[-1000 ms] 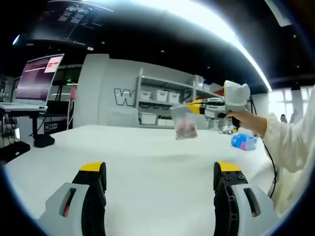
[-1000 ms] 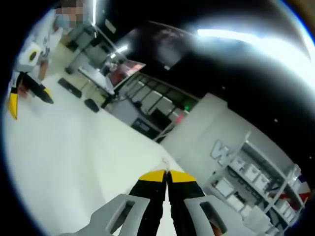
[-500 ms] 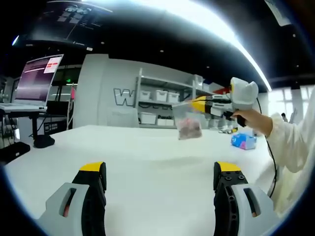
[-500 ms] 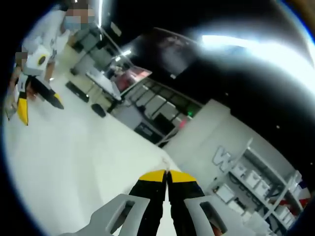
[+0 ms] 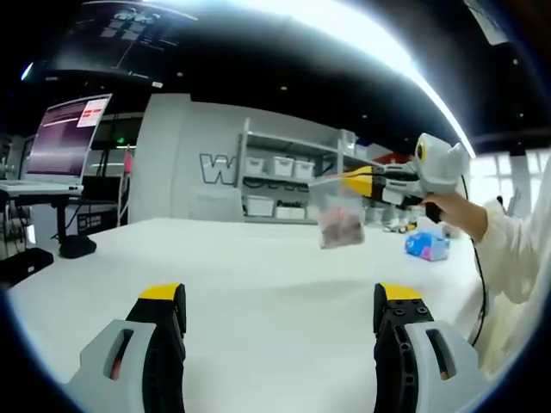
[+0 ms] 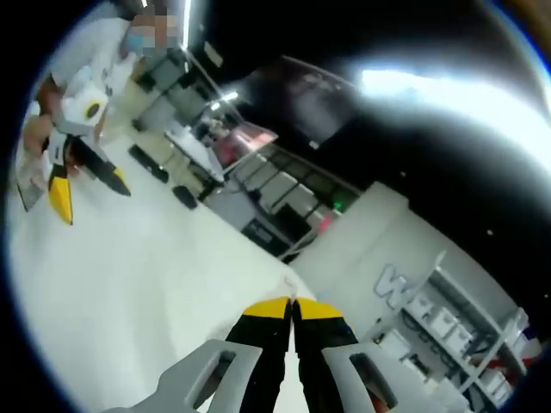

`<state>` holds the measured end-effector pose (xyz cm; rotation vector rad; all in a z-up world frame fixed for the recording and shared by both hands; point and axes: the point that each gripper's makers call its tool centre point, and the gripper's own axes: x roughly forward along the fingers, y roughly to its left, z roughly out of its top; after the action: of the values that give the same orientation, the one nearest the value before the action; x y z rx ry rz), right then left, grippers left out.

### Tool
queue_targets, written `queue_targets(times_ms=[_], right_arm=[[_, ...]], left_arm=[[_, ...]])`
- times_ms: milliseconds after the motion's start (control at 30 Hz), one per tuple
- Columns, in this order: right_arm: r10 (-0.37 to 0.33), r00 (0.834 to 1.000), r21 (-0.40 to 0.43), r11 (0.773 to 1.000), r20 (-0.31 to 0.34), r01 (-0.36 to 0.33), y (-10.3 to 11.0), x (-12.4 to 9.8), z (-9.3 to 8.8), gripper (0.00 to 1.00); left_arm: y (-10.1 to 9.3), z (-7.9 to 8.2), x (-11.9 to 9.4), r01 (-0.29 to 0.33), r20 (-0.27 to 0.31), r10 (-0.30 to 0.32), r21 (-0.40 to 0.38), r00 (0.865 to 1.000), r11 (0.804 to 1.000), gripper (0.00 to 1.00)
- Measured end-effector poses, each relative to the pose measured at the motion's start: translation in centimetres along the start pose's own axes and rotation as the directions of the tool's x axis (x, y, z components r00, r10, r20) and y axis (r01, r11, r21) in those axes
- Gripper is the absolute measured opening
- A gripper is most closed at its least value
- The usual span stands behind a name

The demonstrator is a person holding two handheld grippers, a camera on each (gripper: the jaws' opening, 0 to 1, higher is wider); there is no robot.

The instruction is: Open the resealable bag by pulling the two sides of the seal apart until the entire bag opening is separated and visibly accessible.

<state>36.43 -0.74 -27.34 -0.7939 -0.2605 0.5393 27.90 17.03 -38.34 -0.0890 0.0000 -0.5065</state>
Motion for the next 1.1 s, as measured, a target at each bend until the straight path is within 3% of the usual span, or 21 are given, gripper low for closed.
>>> queue_targets(times_ms=[1100], right_arm=[[0.04,0.999,0.006,0.999,0.015,-0.04,2.7,-3.7,1.0,0.0]], left_arm=[[-0.3,-0.1,0.1,0.009,-0.008,-0.009,0.004,1.0,1.0,0.89]])
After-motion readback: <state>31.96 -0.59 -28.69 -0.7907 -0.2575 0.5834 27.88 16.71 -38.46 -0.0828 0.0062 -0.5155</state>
